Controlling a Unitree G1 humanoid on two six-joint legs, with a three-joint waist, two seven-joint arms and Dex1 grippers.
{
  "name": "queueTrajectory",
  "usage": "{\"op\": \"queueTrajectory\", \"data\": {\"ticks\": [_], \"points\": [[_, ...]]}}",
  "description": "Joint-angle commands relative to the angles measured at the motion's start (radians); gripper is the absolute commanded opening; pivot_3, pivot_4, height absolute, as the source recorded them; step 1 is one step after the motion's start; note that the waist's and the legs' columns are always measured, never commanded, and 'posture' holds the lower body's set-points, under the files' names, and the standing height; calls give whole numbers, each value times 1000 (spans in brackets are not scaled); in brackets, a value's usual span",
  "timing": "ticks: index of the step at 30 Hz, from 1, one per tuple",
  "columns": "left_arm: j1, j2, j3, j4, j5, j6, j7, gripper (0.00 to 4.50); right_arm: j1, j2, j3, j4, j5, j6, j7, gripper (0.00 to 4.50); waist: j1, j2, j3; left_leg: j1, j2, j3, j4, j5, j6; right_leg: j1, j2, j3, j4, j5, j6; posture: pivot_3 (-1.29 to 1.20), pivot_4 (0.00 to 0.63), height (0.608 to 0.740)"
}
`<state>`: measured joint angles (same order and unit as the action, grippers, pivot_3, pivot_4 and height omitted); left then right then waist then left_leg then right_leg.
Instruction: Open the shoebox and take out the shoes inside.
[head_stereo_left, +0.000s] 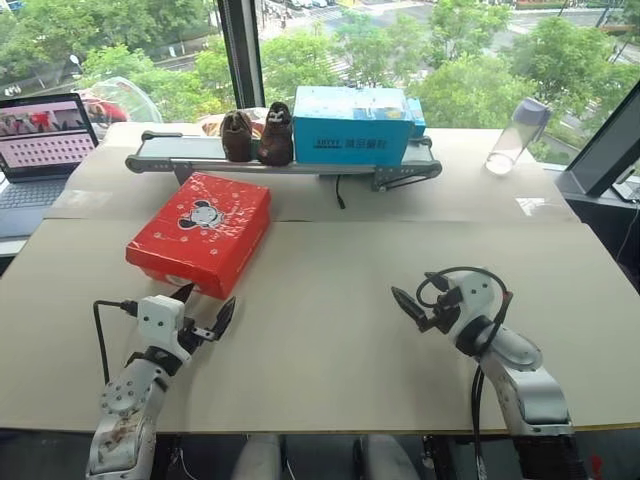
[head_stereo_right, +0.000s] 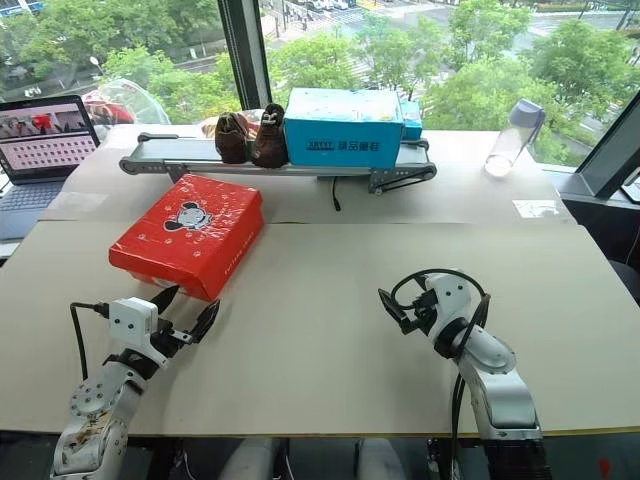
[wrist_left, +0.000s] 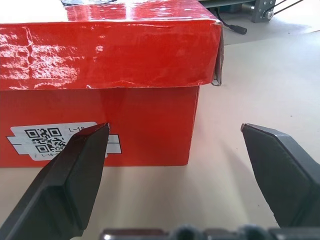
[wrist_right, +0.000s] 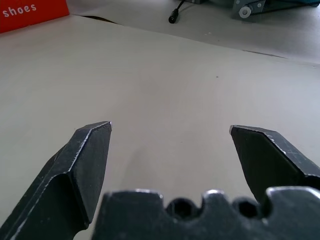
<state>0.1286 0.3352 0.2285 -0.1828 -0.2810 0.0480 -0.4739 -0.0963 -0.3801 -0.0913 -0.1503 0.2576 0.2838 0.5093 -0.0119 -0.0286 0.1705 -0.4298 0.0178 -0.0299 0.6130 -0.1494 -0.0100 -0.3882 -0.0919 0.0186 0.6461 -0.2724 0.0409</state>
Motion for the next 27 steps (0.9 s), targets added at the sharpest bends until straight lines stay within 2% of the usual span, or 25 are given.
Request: {"op": "queueTrajectory", "data": {"ticks": [1,6,11,14,17,18,19,22,23,24,27], "points": [[31,13,39,-56,-96,19,-44,4500,-43,-9,-12,3,15,-28,21,4468,0,0,0,0,0,0,0,0,0,0,0,0,0,0,0,0,150,740],[151,130,197,-127,-372,151,-224,4500,-187,-51,21,86,44,5,148,4468,-22,0,0,1,3,3,-1,0,0,-1,1,2,0,2,-3,0,150,740],[182,278,356,-140,-479,229,-296,4500,-277,-133,58,115,76,82,287,4468,-6,0,1,2,5,4,-2,0,0,-1,2,1,0,-1,-1,0,150,740],[158,368,446,-146,-539,285,-308,4500,-343,-169,70,135,88,125,346,4468,0,0,1,2,5,4,-1,0,0,-1,1,1,-1,-4,-7,0,150,740],[119,456,523,-100,-544,305,-330,3782,-402,-190,108,159,79,144,398,4500,0,0,1,1,7,5,-1,0,0,-1,1,1,-2,-4,-8,0,150,740],[107,477,544,-68,-530,299,-338,3330,-416,-189,119,165,76,146,410,3958,-1,0,1,1,7,6,-1,0,0,-1,1,0,-2,-4,-8,0,150,740],[102,499,558,-19,-493,275,-349,3037,-427,-183,130,171,74,148,415,3769,-1,0,1,1,8,6,-2,0,0,-1,2,0,-2,-4,-8,0,150,740],[89,537,579,113,-401,216,-369,2001,-453,-152,158,193,51,119,399,2806,-8,0,1,2,8,8,-5,0,0,-3,3,1,-2,1,-9,0,150,740],[78,548,580,158,-379,199,-373,1506,-462,-134,168,200,46,114,389,2374,-9,0,1,3,9,9,-6,0,0,-3,4,1,-2,1,-9,0,150,740],[62,560,575,207,-351,178,-372,1275,-471,-113,182,210,35,105,378,2124,-10,0,1,3,10,9,-6,0,0,-4,5,1,-2,1,-9,0,150,740],[-34,595,547,366,-271,114,-340,126,-500,-48,223,248,-11,82,341,1056,-8,-2,2,0,16,8,-6,0,-1,-8,12,1,-1,3,-13,0,150,740]]}}
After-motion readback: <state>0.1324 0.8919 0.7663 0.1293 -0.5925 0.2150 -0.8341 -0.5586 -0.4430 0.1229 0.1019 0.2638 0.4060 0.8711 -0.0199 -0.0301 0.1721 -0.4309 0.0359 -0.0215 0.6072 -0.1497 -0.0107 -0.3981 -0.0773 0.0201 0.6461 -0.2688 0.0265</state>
